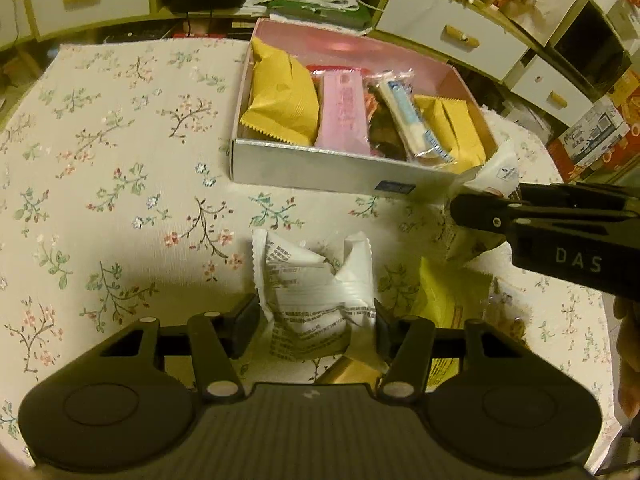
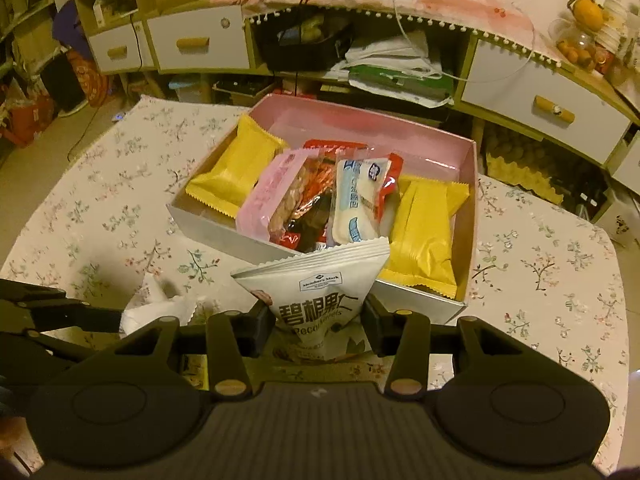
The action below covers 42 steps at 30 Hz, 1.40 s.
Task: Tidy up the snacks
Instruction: 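Lift both white packets and move them over the box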
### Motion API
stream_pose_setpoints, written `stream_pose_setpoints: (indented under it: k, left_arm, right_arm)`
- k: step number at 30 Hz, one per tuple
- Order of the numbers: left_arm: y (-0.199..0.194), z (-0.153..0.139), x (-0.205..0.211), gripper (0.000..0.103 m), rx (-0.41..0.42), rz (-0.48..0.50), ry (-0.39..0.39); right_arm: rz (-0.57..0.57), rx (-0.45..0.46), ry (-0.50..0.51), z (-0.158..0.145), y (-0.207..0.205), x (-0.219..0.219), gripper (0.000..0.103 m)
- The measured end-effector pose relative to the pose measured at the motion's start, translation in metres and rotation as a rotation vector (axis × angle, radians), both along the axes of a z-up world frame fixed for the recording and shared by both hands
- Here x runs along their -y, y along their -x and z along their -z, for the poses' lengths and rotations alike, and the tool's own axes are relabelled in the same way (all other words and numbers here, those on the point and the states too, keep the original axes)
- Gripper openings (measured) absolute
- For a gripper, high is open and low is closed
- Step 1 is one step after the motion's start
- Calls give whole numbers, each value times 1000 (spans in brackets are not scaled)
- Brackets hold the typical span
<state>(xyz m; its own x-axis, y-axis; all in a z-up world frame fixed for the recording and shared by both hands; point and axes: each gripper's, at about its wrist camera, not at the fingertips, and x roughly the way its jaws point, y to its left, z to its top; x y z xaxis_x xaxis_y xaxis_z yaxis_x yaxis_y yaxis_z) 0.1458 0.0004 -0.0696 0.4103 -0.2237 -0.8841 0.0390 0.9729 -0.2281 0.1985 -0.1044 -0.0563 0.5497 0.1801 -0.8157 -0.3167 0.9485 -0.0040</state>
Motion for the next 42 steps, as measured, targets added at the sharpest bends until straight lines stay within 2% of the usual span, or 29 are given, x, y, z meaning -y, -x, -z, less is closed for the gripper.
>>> stream_pose_setpoints:
  k: [11, 20, 24, 33, 37, 42]
  left_arm:
    - [-4, -34, -14, 62, 82, -34, 66]
    - [-9, -68, -8, 62, 204, -48, 103]
    - [-19, -73, -1, 62, 245, -51, 94]
    - [-50, -83, 16, 62, 303, -63, 136]
    - [-67, -84, 23, 62, 314, -65, 159]
    - [-81, -82, 29, 62, 327, -55, 148]
  right_arm:
    - [31, 32, -123, -29, 6, 17, 41]
    - [78, 74, -216, -46, 5, 36, 41]
    - [118, 84, -240, -47, 1, 47, 41]
    - [204, 102, -290, -45, -12, 71, 41]
    - [243, 110, -313, -43, -19, 83, 41]
    - [268, 112, -337, -37, -30, 93, 41]
